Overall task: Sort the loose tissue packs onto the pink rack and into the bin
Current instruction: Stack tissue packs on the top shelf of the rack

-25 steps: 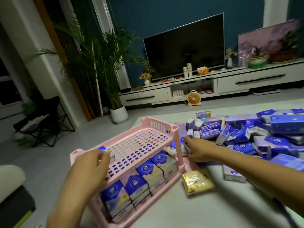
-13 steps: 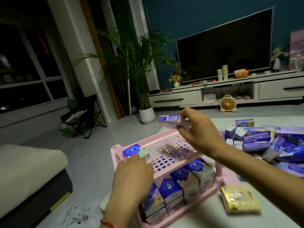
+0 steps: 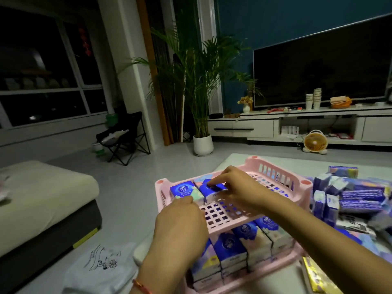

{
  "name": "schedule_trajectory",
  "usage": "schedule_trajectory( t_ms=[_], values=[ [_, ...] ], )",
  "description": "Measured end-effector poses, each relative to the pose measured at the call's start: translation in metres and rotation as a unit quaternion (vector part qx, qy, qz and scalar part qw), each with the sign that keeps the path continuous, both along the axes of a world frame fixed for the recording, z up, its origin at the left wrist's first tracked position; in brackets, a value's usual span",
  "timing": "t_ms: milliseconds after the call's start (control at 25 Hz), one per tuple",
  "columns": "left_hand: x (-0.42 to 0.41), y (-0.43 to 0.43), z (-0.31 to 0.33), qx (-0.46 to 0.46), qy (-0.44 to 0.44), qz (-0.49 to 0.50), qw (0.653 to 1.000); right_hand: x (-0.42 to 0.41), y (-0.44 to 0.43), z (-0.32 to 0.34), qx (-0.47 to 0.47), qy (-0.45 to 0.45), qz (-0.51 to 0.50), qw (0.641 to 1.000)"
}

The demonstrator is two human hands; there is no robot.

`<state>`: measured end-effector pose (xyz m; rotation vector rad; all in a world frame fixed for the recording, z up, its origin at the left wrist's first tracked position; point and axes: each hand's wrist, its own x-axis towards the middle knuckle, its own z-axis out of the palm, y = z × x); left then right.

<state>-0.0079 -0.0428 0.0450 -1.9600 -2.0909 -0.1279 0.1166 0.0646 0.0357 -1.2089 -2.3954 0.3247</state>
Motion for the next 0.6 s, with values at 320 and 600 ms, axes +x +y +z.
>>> schedule_trajectory(
  t_ms=[320, 600],
  values=[
    [0.006, -0.003, -0.005, -0.052, 0.029, 0.047, 0.997, 0.008, -0.004, 0.0, 0.008, 0.069, 0.007, 0.998],
    [0.014, -0.002, -0.033, 0.338, -0.165, -0.095, 0.922, 0.05, -0.007, 0.012, 0.072, 0.308, -0.064, 0.947]
  ],
)
